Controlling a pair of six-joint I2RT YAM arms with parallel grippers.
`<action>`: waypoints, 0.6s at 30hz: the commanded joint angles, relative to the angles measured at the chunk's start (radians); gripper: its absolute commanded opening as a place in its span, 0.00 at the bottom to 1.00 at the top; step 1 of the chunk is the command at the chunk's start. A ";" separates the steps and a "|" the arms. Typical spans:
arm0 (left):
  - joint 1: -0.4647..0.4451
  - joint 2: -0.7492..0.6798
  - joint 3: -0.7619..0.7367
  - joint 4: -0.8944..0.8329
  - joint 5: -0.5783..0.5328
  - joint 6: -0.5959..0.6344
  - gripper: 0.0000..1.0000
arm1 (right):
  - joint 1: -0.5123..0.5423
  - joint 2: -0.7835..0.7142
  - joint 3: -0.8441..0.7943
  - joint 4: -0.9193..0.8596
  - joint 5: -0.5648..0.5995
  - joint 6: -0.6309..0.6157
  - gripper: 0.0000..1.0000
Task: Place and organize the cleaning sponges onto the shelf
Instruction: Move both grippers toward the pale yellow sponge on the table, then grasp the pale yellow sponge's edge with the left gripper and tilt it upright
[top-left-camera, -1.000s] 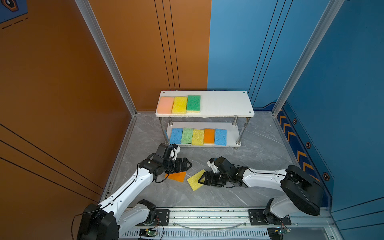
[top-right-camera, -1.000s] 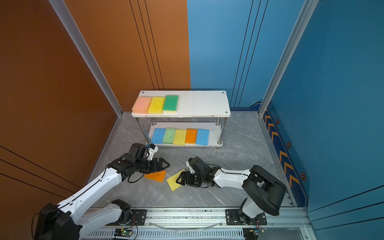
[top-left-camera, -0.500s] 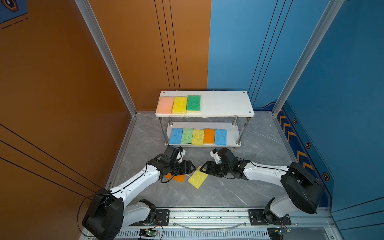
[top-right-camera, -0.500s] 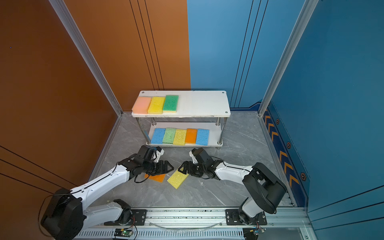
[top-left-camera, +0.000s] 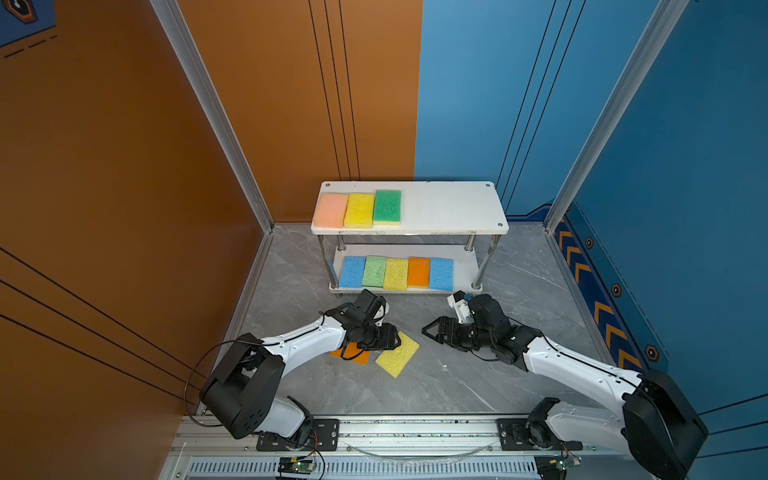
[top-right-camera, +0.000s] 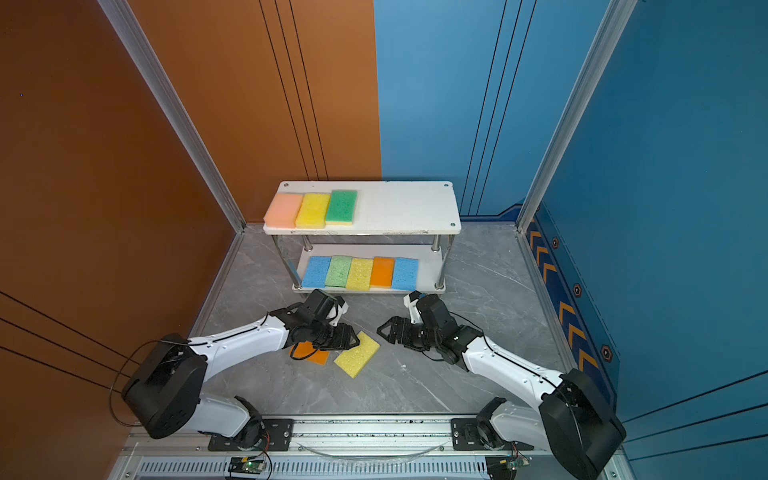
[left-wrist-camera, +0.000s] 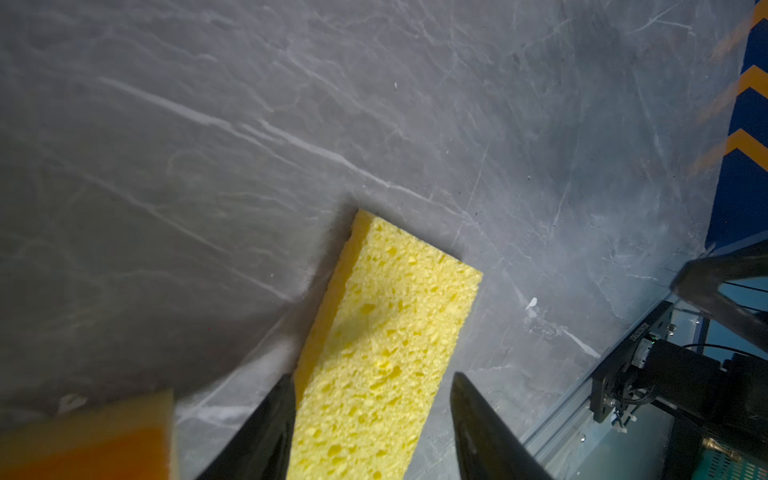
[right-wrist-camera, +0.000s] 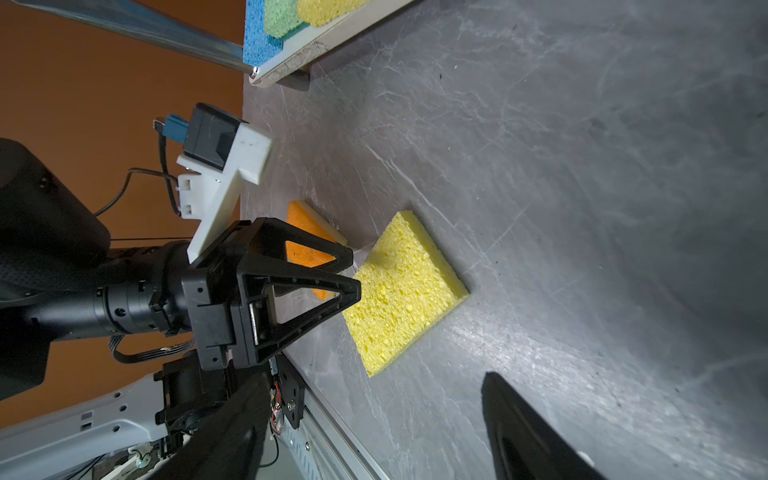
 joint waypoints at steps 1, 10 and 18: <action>-0.020 0.030 0.028 -0.004 -0.028 0.029 0.59 | -0.011 -0.030 -0.016 -0.053 0.015 -0.026 0.81; -0.023 0.025 0.018 -0.024 -0.059 0.034 0.59 | -0.016 -0.043 -0.016 -0.060 0.015 -0.026 0.81; -0.020 0.027 0.015 -0.028 -0.074 0.043 0.62 | -0.016 -0.028 -0.016 -0.051 0.007 -0.022 0.81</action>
